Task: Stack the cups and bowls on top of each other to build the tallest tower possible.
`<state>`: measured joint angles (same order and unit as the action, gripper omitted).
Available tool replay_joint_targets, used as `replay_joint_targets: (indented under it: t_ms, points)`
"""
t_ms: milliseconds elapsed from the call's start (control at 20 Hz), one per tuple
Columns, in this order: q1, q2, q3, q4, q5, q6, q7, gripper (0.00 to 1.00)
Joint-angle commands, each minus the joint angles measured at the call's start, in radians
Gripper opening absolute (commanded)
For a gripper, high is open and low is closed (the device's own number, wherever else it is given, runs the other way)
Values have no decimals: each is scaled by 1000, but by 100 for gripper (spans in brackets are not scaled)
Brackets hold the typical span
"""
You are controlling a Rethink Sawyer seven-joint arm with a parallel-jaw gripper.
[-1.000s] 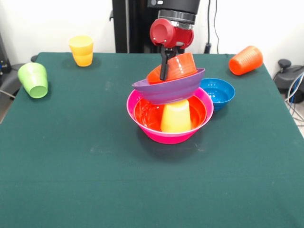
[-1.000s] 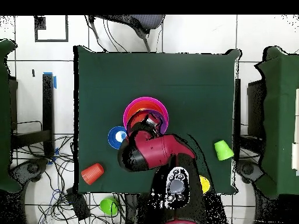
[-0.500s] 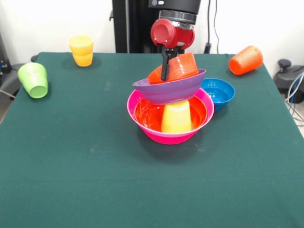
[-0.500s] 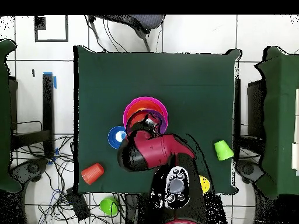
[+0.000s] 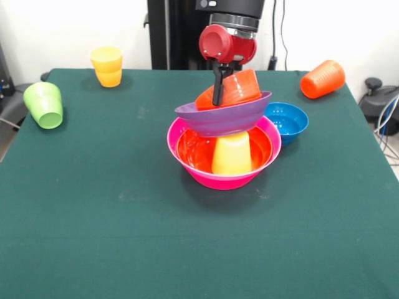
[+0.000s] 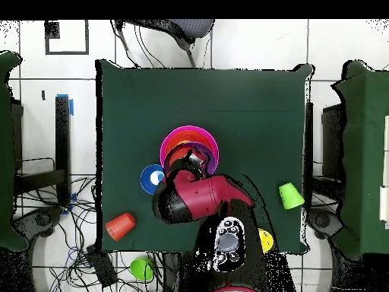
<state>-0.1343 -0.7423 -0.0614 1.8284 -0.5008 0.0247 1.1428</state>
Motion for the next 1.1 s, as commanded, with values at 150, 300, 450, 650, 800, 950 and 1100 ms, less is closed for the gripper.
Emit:
replay_joint_targets:
  t_ms: [150,300,450,650,800,950,1100]
  points:
    - [14,54,90,-15,23,-135,217,0]
    - [5,67,93,-24,24,-142,215,0]
    - [9,80,83,-31,26,-155,213,0]
    - [14,115,69,-57,33,-166,207,0]
    - [10,152,60,-81,30,-175,198,0]
    - [-21,161,83,-86,14,-173,188,0]
    - [-48,158,111,-95,7,-139,172,0]
